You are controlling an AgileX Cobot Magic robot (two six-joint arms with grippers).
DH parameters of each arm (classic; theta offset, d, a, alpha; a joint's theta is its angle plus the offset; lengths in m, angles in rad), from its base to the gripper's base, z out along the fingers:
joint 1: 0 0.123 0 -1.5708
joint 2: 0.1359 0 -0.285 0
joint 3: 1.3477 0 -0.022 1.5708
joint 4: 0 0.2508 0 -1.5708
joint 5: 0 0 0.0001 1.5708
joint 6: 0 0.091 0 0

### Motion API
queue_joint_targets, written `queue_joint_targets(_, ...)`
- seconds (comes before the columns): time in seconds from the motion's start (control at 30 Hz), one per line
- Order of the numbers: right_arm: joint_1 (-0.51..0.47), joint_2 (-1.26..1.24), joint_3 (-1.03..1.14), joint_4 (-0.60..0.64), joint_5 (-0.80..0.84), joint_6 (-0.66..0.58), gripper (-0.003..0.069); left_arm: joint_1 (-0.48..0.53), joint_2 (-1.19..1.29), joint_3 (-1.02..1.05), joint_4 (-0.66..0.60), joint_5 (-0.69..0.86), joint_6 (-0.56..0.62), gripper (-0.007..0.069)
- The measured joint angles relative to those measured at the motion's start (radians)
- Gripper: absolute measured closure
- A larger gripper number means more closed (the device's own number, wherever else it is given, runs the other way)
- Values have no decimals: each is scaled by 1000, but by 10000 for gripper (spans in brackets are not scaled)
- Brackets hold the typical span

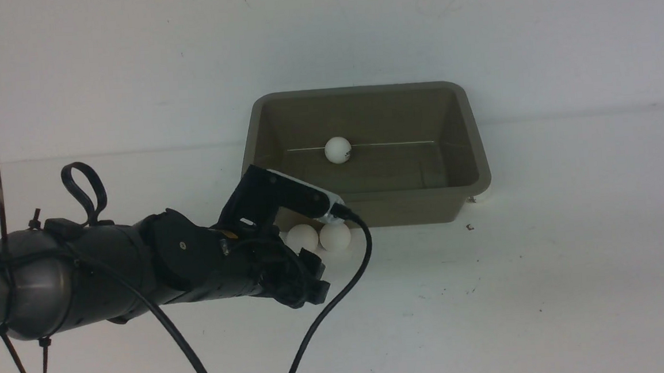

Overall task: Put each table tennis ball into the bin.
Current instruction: Use the left arm to clamp the table tennis ball closest to it

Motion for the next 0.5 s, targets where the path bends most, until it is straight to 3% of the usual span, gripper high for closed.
queue_joint_targets(0.27,0,0,0,0,0,0,396,0,0,0,25,119,67,132)
queue_joint_targets(0.5,0,0,0,-4,0,0,396,35,0,0,168,174,16,132)
